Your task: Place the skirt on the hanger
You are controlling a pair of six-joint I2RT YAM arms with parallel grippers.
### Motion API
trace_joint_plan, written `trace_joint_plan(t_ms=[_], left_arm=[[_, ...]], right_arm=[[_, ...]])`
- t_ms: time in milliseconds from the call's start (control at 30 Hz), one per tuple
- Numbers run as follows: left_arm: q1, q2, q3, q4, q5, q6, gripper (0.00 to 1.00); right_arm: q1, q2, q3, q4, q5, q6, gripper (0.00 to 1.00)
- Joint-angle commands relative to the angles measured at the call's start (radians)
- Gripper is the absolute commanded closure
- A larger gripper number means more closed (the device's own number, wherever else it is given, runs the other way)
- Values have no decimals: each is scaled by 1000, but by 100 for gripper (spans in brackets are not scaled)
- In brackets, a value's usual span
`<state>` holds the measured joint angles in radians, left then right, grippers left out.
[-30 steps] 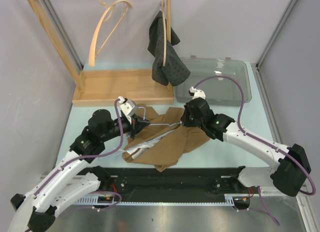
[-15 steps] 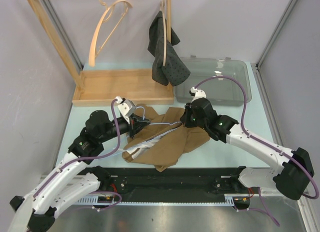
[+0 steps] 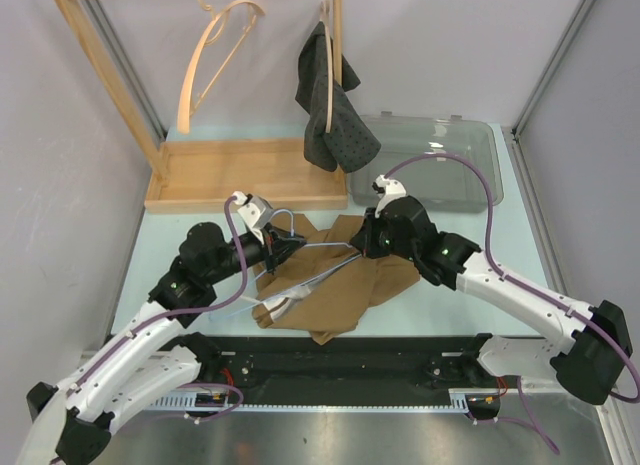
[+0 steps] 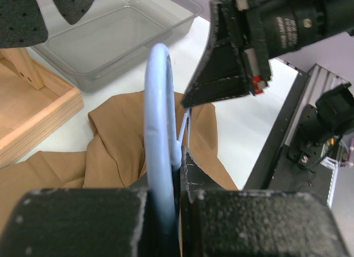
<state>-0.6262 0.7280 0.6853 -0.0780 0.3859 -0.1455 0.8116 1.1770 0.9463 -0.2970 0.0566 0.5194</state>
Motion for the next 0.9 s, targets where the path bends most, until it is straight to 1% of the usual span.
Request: trace_joint_plan(t_ms=[0, 167, 267, 400, 433, 467, 500, 533, 567, 600, 633, 767, 867], left_arm=[[-1, -3, -39, 185, -50, -75, 100], [-1, 16, -58, 247, -53, -112, 100], [-3, 31, -59, 251, -51, -118, 100], [-3, 36, -79, 265, -53, -127, 100], [-3, 37, -82, 267, -56, -128, 100], [-3, 39, -89, 270, -61, -128, 100], [-3, 39, -92, 270, -68, -129, 100], [-3, 37, -93, 271, -71, -129, 100], [-4, 42, -96, 273, -74, -131, 100], [-3, 42, -98, 279, -78, -135, 100], [-3, 44, -101, 284, -78, -135, 100], [-4, 56, -96, 293, -79, -138, 100], [-4, 59, -92, 291, -82, -137, 100]], right_arm=[[29, -31, 2, 55, -40, -7, 100], [43, -24, 2, 61, -34, 5, 100], [47, -31, 2, 58, -14, 7, 100], [41, -68, 2, 9, 83, 28, 100], [37, -76, 3, -25, 142, 42, 98], [32, -83, 2, -39, 163, 41, 90], [31, -97, 2, -56, 185, 41, 84], [21, -105, 2, -95, 236, 48, 77], [15, -111, 3, -109, 250, 45, 69], [11, -115, 3, -126, 265, 44, 68], [3, -122, 3, -161, 284, 47, 68], [-11, -116, 2, -226, 296, 34, 74], [-9, -102, 2, -252, 321, 31, 76]])
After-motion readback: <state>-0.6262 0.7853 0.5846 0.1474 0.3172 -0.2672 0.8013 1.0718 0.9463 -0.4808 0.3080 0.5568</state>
